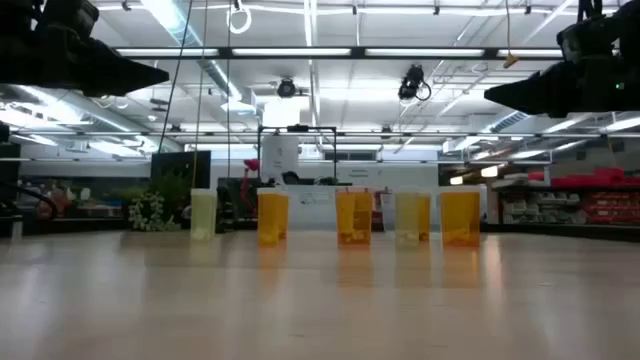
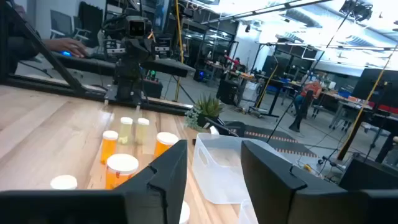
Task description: Pick and place medicine bottles into bin by pill shape (circle, oval)
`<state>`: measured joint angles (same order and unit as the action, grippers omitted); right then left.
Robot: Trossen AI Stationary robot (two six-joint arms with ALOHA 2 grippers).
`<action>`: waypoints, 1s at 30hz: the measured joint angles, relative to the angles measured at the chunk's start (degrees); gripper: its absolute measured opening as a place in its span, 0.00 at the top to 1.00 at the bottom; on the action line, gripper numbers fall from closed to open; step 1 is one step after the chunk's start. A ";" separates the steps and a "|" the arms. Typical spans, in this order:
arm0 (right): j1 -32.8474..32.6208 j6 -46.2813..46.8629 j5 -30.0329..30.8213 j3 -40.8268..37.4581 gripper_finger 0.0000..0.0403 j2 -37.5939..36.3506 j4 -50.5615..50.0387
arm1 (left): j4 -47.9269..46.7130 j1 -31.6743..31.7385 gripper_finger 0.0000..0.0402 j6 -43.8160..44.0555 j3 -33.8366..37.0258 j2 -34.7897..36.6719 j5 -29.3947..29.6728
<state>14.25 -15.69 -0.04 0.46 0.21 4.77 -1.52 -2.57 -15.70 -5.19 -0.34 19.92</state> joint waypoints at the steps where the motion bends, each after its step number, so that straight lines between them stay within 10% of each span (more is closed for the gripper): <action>1: -0.01 0.01 -0.01 0.01 0.61 -0.01 -0.01 | 0.00 -0.02 0.92 0.00 -0.02 -0.02 0.00; 30: 0.01 0.01 -0.01 0.00 0.61 -0.01 0.00 | 0.00 -0.02 0.92 0.00 -0.02 -0.02 0.00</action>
<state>14.26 -15.68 -0.05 0.46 0.19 4.76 -1.52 -2.59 -15.70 -5.21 -0.36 19.92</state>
